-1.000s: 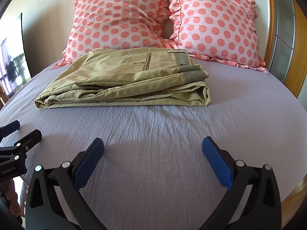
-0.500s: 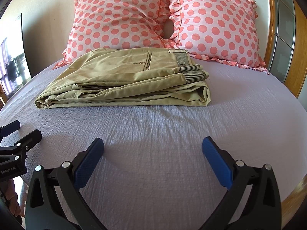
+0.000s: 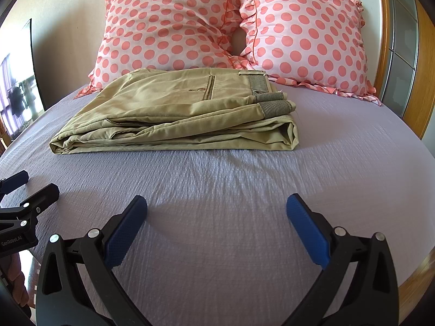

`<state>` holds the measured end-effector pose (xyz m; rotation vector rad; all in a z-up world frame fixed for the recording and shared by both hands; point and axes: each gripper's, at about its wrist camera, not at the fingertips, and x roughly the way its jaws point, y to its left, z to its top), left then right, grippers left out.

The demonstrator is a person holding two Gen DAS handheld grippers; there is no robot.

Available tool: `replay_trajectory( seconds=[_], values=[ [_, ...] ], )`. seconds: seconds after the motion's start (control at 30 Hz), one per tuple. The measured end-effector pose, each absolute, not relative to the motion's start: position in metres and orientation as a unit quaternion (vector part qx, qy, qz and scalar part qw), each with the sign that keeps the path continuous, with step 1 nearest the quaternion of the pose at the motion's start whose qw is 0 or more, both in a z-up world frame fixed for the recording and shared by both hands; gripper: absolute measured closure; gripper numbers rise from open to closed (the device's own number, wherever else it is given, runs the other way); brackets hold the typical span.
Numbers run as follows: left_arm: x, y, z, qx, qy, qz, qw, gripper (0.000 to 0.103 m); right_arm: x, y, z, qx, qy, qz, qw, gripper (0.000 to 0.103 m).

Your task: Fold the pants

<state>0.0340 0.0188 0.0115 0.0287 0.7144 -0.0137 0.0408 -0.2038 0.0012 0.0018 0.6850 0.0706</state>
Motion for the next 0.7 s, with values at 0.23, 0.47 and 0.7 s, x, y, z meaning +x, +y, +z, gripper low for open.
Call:
replay_trajectory(
  seconds=[0.23, 0.47, 0.7],
  values=[
    [0.0337, 0.0185, 0.0117, 0.014, 0.350, -0.006, 0.937, 0.002, 0.0406, -0.2038, 0.0013, 0.001, 0.336, 0.035, 0.941, 0.001],
    [0.0337, 0.0182, 0.0117, 0.014, 0.350, -0.006, 0.937, 0.002, 0.0406, -0.2037, 0.0012, 0.001, 0.336, 0.035, 0.941, 0.001],
    [0.0337, 0.0172, 0.0116, 0.015, 0.351, -0.009, 0.936, 0.002, 0.0407, -0.2036, 0.0013, 0.001, 0.335, 0.035, 0.941, 0.001]
  ],
)
